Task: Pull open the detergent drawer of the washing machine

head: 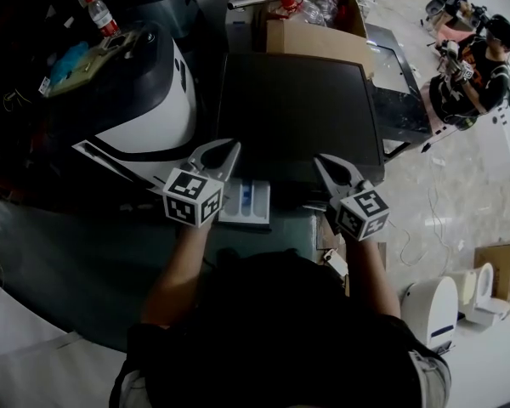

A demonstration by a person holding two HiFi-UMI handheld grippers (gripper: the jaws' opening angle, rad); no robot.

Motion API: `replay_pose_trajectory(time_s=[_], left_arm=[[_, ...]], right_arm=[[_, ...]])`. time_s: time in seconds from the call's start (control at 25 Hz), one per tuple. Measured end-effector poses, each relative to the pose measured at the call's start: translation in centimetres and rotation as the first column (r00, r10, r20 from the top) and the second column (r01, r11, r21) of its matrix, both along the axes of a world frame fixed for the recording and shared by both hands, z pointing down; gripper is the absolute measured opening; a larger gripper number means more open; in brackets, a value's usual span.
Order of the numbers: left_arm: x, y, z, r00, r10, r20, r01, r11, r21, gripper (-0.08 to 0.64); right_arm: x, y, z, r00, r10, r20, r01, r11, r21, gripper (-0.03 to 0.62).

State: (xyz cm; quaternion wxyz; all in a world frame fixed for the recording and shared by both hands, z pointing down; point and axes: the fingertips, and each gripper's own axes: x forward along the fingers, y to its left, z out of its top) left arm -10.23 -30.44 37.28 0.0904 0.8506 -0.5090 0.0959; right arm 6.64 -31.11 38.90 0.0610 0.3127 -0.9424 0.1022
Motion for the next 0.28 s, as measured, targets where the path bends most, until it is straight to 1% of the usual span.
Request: replay_pose_trajectory(time_s=[0.28], left_arm=[[-0.90, 0.70, 0.26, 1.000, -0.008, -0.004, 0.008, 1.000, -0.015, 0.011]], right_arm=[[-0.86, 0.71, 0.46, 1.000, -0.012, -0.003, 0.011, 1.000, -0.019, 0.002]])
